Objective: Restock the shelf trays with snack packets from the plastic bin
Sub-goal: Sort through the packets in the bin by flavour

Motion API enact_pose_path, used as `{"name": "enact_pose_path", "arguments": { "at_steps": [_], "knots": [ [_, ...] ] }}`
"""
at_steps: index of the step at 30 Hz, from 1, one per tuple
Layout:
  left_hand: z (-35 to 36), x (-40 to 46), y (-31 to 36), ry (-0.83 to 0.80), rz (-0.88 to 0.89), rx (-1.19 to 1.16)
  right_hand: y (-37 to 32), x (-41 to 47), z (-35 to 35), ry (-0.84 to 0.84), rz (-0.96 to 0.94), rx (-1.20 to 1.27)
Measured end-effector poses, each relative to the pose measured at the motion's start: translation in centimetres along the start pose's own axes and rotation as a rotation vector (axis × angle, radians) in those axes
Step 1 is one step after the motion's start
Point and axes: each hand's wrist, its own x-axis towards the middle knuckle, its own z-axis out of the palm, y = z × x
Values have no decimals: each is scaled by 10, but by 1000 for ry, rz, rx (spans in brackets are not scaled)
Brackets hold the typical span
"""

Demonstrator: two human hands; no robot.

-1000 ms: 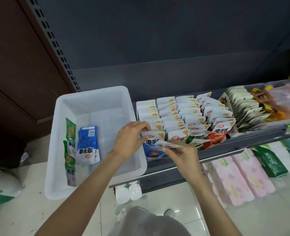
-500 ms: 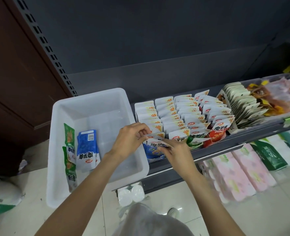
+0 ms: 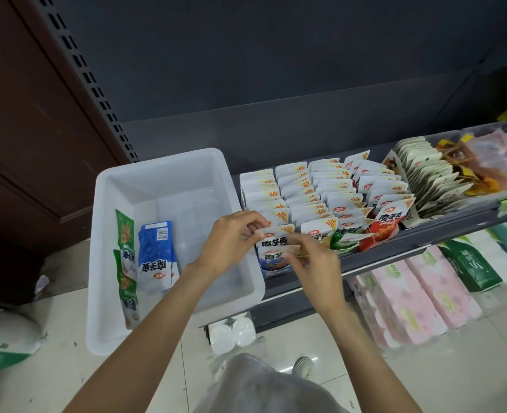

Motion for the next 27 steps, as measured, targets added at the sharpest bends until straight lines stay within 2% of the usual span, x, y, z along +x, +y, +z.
{"name": "enact_pose_path", "arguments": {
  "at_steps": [3, 5, 8, 10, 11, 13, 17, 21, 24, 25, 27],
  "knots": [
    [-11, -8, 7, 41, 3, 13, -27, -2, -39, 265, -144, 57],
    [-25, -24, 12, 235, -24, 21, -49, -4, -57, 329, -226, 150],
    [-50, -64, 12, 635, -38, 92, -83, -2, -56, 259, -354, 265],
    [-62, -87, 0, 731, -90, 112, -101, 5, -31, 112, -420, 309],
    [-66, -94, -9, 711, -142, 115, -108, 11, -12, 11, -443, 310],
    [-64, -100, -37, 547, -282, 212, -116, 23, 33, -212, -445, 264],
    [-49, -92, -93, 134, -559, 432, -119, 54, 126, -575, -409, -119],
    [-47, -80, -119, -140, -817, 556, -122, 79, 181, -798, -649, -418],
    [-42, -81, -123, -363, -716, 715, -112, 80, 196, -926, -696, -601],
    [-43, -82, -123, -391, -668, 702, -106, 77, 196, -925, -661, -645],
    [-48, -85, -125, -341, -590, 617, -98, 70, 191, -858, -585, -704]
  ]
}}
